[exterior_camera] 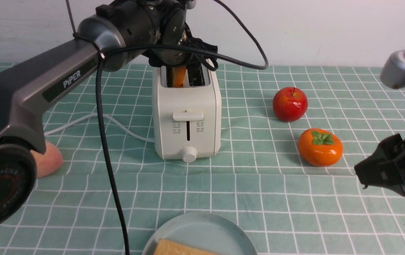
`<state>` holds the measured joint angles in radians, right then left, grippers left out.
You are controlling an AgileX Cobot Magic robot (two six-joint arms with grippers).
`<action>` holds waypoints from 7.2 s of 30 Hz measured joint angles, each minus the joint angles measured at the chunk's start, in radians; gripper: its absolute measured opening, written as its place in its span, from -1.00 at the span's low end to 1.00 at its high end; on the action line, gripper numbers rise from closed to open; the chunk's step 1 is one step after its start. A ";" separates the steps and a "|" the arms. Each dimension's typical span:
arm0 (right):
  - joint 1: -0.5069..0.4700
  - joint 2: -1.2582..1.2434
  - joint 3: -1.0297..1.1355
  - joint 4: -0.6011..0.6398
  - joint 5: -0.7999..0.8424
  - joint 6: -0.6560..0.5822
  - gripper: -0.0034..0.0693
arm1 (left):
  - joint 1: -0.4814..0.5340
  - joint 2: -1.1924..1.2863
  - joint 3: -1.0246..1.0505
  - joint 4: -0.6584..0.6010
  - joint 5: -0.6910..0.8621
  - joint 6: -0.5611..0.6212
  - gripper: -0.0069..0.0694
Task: Take toasted bread from bread machine on blue coffee table place on plate.
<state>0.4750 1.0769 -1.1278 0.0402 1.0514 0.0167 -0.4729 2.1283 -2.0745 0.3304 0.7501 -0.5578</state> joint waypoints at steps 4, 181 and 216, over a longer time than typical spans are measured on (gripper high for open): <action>0.000 0.000 0.000 -0.014 0.002 0.000 0.55 | 0.000 -0.030 0.000 -0.003 0.040 0.007 -0.52; -0.649 -0.918 0.772 -1.193 -0.895 0.786 -0.72 | 0.429 -2.139 2.104 -0.086 -0.356 -0.132 -0.79; -0.381 -1.088 1.140 0.004 -0.656 0.041 -0.62 | 0.429 -2.139 2.104 -0.086 -0.350 -0.133 -0.72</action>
<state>0.0945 -0.0116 0.0117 0.0445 0.3953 0.0581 -0.0437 -0.0110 0.0300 0.2446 0.4000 -0.6910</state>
